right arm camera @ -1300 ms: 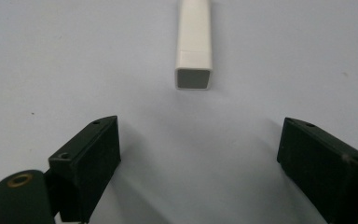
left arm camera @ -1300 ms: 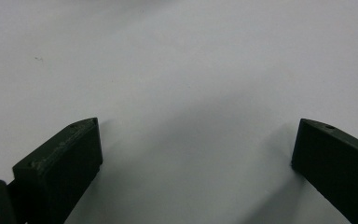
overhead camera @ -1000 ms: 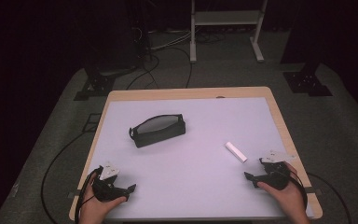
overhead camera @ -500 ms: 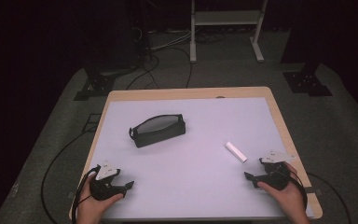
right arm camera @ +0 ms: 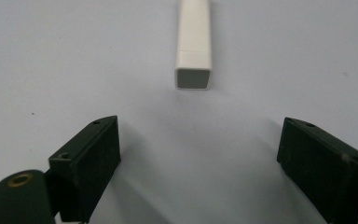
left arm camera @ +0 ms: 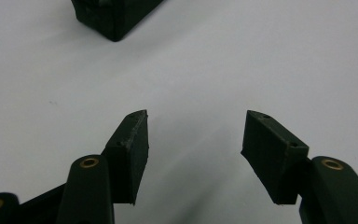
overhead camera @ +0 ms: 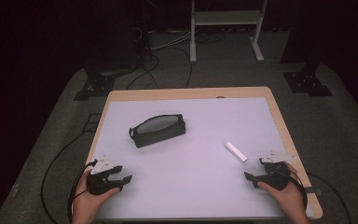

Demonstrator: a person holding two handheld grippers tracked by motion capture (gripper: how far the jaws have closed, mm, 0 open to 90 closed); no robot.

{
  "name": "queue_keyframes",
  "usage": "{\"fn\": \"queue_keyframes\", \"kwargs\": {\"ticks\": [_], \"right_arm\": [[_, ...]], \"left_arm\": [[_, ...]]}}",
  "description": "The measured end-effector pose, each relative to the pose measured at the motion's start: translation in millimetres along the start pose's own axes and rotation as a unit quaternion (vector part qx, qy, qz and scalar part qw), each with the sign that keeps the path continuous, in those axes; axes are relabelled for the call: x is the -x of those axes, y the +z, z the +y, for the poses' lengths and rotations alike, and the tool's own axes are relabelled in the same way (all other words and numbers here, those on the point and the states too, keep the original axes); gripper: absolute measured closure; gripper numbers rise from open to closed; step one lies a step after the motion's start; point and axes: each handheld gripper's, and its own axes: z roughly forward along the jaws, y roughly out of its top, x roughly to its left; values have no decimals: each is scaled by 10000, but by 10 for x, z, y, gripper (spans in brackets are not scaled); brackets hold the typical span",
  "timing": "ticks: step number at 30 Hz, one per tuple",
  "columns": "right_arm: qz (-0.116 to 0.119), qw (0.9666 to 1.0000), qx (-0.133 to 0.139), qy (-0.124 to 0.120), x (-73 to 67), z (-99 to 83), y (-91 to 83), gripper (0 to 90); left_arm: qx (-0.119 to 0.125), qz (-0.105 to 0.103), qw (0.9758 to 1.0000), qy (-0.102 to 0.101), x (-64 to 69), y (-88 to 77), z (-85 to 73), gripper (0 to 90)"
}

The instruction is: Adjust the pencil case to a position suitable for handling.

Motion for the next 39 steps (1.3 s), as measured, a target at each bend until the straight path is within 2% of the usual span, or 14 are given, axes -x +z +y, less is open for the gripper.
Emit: {"fn": "queue_keyframes", "kwargs": {"ticks": [5, 13, 22, 39], "right_arm": [[2, 10000, 1, 3, 1, 0, 0, 121], [4, 10000, 3, -1, 3, 0, 1, 122], [5, 10000, 2, -7, 5, 0, 0, 122], [8, 10000, 4, 4, 5, 0, 0, 122]], "left_arm": [[61, -46, 10000, 15, -33, -14, 97, 452], [124, -123, 9997, 182, -55, -20, 281, 511], [276, -226, 9991, 249, -97, -33, 504, 530], [394, -236, 9981, 418, -200, 18, 840, 529]]}}
